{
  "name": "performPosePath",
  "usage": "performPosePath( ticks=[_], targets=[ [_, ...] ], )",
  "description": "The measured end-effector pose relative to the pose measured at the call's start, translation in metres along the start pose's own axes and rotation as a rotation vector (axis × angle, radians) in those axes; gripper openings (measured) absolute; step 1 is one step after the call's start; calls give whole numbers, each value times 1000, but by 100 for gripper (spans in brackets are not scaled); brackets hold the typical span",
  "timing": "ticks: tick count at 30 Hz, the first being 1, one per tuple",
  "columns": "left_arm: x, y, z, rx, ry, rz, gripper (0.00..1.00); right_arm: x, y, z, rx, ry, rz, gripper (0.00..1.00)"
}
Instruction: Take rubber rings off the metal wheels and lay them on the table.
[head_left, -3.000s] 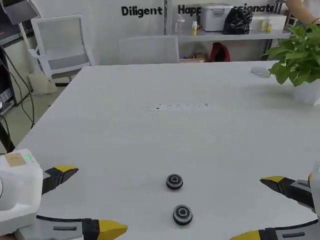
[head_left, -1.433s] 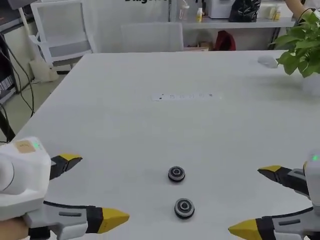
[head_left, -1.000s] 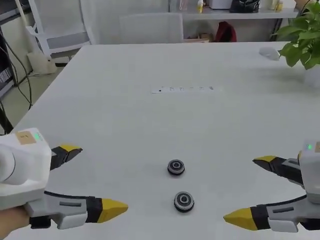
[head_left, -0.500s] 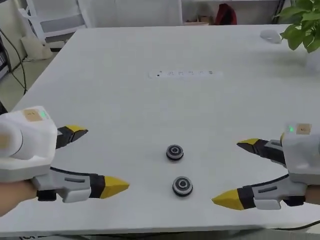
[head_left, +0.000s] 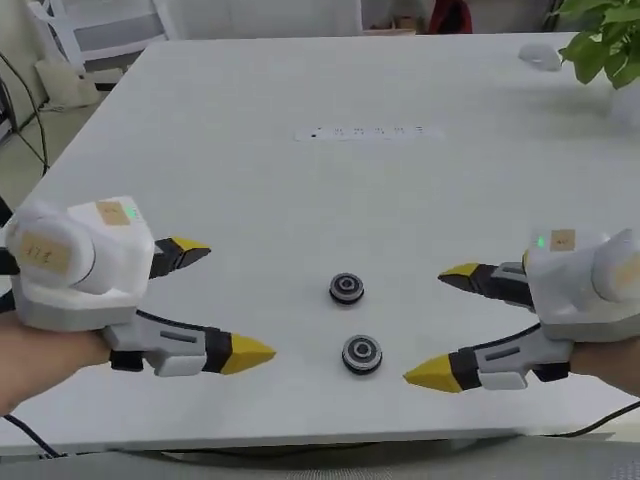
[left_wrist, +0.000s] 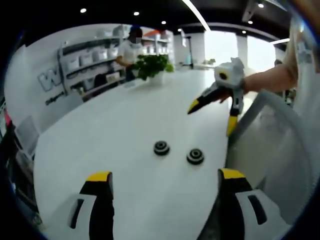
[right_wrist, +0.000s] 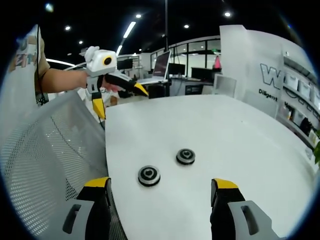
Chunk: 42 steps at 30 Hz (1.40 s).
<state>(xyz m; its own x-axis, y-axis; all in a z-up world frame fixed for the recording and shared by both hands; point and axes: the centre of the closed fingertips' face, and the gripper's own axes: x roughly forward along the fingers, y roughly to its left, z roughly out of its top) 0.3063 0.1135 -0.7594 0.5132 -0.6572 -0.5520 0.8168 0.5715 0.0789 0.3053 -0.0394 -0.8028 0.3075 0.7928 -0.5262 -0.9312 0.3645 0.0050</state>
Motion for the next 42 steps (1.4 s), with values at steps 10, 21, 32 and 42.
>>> performPosePath(
  ticks=[10,21,32,42],
  targets=[
    [15,-7,-1,19,15,-43,83,14,3,-7,-15,22,29,71],
    [30,-6,-6,20,42,-78,76,26,4,-10,-31,37,63,61],
    [51,-20,-13,47,83,-143,68,38,6,-20,-42,78,102,52],
    [67,-31,-15,65,89,-203,55,44,11,-27,-44,102,127,47]
  ],
)
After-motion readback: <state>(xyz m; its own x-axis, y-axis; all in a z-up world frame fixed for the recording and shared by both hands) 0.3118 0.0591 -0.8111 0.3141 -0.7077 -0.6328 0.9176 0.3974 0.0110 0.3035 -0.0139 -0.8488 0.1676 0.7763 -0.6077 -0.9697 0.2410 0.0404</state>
